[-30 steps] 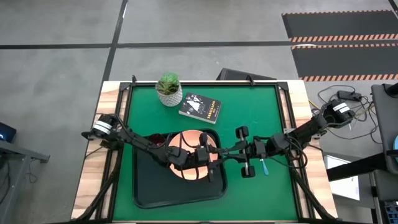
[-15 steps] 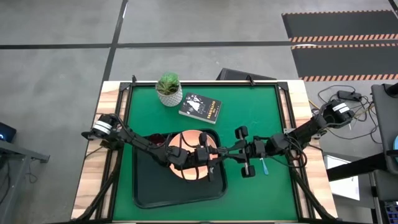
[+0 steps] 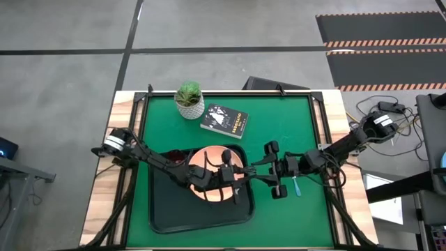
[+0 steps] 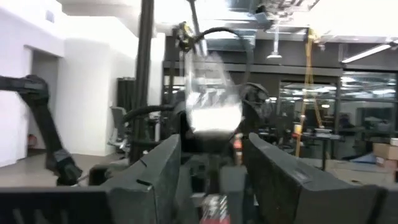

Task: Pick and place plate/cup/fork/spoon on tray
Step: Put the red fork on the black table tray to the left of the orange plate

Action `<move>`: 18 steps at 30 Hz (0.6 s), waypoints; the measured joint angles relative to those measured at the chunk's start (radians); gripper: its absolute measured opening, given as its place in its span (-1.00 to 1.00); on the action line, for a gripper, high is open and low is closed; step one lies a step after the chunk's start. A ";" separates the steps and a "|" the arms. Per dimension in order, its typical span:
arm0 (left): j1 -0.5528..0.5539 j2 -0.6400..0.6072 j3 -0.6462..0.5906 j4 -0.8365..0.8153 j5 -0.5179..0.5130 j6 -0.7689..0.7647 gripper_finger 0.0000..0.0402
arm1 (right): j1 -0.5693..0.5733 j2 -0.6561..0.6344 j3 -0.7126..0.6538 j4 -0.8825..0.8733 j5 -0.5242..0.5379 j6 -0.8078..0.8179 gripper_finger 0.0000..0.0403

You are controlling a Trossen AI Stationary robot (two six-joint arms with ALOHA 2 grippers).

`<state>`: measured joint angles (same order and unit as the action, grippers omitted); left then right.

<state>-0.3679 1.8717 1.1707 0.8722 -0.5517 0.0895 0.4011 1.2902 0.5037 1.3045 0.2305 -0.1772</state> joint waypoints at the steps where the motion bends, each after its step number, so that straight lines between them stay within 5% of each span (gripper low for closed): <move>1: -0.007 -0.006 0.000 -0.023 -0.025 0.000 -0.84 | 0.000 -0.012 0.000 -0.014 0.008 -0.003 -0.14; 6: -0.056 -0.068 0.000 -0.186 -0.215 -0.008 -0.84 | 0.000 -0.103 0.000 -0.146 0.044 0.008 -0.08; 10: -0.096 -0.142 0.008 -0.404 -0.324 -0.168 -0.84 | 0.000 -0.201 0.000 -0.289 0.105 0.021 -0.07; 18: -0.137 -0.297 0.016 -1.104 -0.245 -0.988 -0.84 | -0.001 -0.382 0.020 -0.644 0.200 0.053 -0.07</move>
<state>-0.5050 1.5745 1.1868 -0.2315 -0.7971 -0.8987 0.4004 0.9084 0.5237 0.6603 0.4308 -0.1238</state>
